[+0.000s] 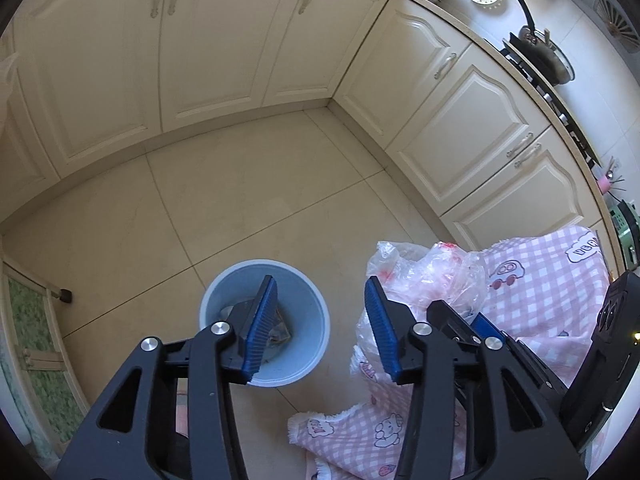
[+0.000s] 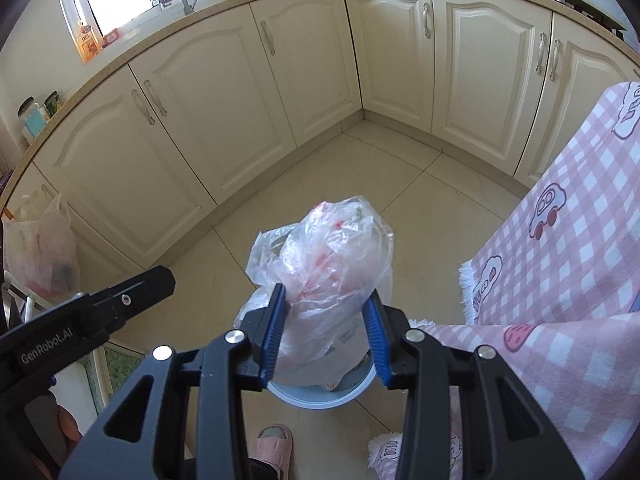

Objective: Collect trash
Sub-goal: 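Carry the plastic bag and wrapper over the blue bucket and open both tools, then grasp the orange slice with the left tool while the right tool grasps the yellow wrapper, then move both tools over the blue bucket and open them to drop the items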

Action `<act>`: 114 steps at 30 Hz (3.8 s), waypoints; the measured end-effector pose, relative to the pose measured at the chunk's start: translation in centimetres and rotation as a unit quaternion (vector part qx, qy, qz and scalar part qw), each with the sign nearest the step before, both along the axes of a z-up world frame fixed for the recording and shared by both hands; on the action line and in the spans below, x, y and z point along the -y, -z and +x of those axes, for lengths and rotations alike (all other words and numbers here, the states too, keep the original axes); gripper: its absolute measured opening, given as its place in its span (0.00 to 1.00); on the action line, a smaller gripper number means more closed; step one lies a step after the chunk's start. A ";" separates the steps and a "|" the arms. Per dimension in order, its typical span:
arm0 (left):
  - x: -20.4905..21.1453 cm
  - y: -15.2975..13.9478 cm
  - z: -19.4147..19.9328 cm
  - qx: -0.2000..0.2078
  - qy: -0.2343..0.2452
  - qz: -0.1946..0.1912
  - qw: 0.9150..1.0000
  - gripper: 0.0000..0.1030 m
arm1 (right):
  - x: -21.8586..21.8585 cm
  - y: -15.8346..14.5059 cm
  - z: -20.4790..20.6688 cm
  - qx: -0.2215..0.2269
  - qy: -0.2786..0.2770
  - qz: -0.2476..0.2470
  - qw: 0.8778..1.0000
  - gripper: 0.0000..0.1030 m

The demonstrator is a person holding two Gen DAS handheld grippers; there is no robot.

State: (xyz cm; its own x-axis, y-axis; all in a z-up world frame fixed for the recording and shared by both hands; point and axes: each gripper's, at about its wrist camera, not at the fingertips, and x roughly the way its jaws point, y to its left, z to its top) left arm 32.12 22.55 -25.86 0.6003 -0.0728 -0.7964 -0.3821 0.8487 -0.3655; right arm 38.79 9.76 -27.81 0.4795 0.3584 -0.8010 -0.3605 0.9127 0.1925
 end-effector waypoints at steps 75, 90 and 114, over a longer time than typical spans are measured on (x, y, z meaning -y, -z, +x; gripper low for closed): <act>29.8 -12.0 4.8 0.130 0.268 0.109 0.948 0.26 | 41.1 -12.6 -4.2 0.072 0.313 0.039 0.946 0.24; 25.1 -17.0 -1.0 0.196 0.242 0.079 0.947 0.24 | 35.7 -19.5 -8.9 0.172 0.266 0.058 0.947 0.19; 6.5 -11.1 -5.5 0.111 0.085 0.078 0.987 0.24 | 7.3 -13.2 -7.4 0.046 -0.019 0.099 0.994 0.19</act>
